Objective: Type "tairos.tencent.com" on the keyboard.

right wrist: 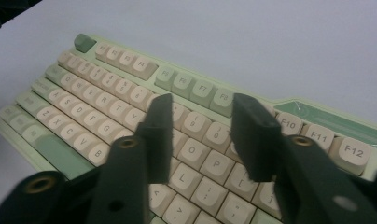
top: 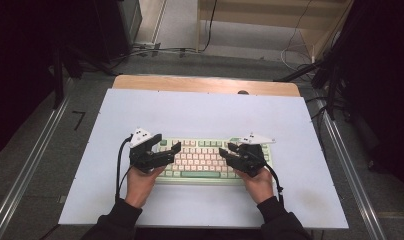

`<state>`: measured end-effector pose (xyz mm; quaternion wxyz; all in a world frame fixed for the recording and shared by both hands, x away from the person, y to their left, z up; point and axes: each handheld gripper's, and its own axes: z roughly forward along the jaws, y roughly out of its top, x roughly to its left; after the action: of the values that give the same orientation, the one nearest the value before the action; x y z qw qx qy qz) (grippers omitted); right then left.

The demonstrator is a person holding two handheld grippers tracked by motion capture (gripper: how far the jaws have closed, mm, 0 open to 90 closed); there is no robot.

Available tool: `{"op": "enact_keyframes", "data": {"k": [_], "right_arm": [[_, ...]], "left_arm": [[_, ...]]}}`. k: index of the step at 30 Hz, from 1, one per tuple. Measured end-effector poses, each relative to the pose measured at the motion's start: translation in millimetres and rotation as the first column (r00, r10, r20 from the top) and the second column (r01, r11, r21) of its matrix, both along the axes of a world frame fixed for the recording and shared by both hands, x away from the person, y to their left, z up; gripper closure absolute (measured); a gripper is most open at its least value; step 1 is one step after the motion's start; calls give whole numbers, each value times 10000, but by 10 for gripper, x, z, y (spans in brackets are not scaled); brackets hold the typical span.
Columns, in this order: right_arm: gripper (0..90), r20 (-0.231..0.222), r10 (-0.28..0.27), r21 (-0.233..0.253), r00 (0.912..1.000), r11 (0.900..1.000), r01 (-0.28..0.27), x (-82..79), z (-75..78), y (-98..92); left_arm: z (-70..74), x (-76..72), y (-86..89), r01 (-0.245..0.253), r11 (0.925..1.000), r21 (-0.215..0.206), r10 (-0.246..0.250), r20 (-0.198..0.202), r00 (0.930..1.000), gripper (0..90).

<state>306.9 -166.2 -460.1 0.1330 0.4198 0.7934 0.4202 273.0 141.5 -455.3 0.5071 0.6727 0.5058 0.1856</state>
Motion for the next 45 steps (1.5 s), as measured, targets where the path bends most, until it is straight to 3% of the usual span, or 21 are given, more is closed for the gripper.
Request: {"op": "enact_keyframes", "data": {"k": [3,6,20,45], "right_arm": [[796,-98,37,9,9999,10000,-37,7,-6,20],[875,-132,113,-111,9998,9999,-114,20,-17,40],[876,-540,364,-770,9979,9962,-405,66,-145,140],[875,-825,356,-1103,9960,9929,-446,87,-235,194]], "left_arm": [[-9,-6,27,-103,9999,-6,103,-79,9999,207],[-6,-32,30,-95,9999,75,96,-76,9999,208],[-53,-46,5,51,9995,300,-42,-293,9996,210],[-74,-32,-3,98,9992,389,-82,-417,9991,212]]}}
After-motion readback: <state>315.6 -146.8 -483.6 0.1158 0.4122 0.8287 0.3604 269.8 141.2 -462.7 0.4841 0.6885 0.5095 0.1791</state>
